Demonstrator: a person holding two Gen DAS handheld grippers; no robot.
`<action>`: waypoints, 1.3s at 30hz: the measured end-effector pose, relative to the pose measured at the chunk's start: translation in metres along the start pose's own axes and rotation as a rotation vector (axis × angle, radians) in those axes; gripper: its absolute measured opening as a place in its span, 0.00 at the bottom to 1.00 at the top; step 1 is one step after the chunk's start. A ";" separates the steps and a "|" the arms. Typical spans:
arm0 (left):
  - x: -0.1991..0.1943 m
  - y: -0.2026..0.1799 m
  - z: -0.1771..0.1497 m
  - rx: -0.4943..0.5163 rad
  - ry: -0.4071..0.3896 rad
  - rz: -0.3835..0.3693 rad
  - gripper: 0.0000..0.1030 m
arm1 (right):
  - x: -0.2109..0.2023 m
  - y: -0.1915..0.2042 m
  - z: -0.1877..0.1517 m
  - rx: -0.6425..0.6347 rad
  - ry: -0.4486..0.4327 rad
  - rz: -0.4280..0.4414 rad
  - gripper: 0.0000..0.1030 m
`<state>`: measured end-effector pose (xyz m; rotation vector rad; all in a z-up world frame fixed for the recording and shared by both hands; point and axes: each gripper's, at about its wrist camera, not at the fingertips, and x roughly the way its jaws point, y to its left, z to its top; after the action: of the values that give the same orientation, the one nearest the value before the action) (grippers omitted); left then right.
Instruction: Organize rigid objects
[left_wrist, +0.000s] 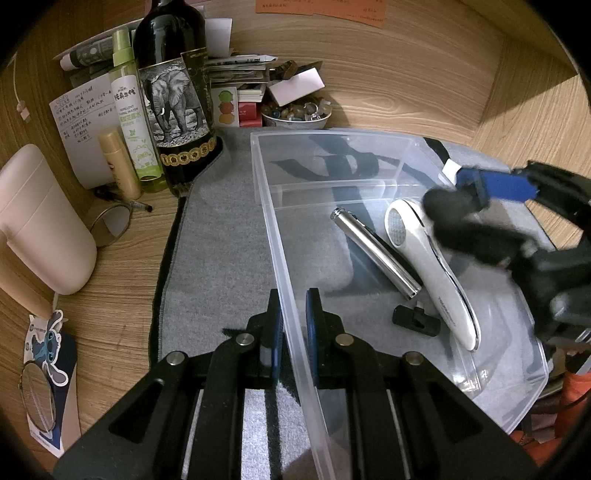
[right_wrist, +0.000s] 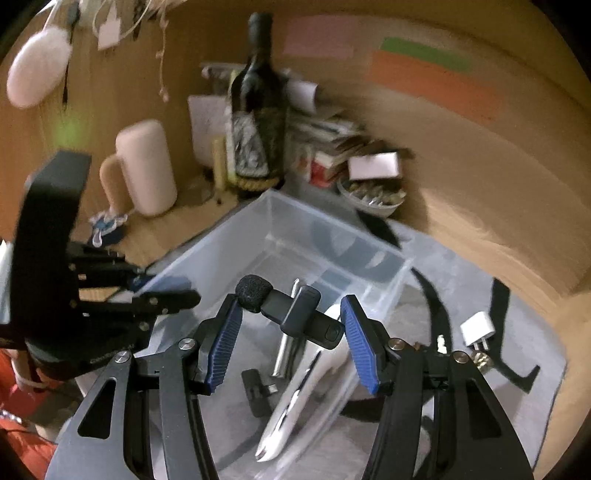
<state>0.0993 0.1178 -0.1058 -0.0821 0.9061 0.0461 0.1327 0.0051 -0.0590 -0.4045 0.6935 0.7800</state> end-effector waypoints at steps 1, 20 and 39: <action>0.000 0.000 0.000 0.000 0.000 0.000 0.11 | 0.004 0.003 -0.001 -0.010 0.013 0.003 0.51; 0.000 0.000 0.000 0.001 0.000 -0.001 0.11 | 0.033 0.016 -0.008 -0.069 0.136 0.048 0.52; 0.000 0.000 0.000 0.000 0.000 -0.001 0.11 | -0.016 -0.021 0.005 0.042 -0.024 -0.044 0.62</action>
<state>0.0991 0.1175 -0.1061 -0.0828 0.9057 0.0451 0.1427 -0.0134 -0.0424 -0.3710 0.6754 0.7265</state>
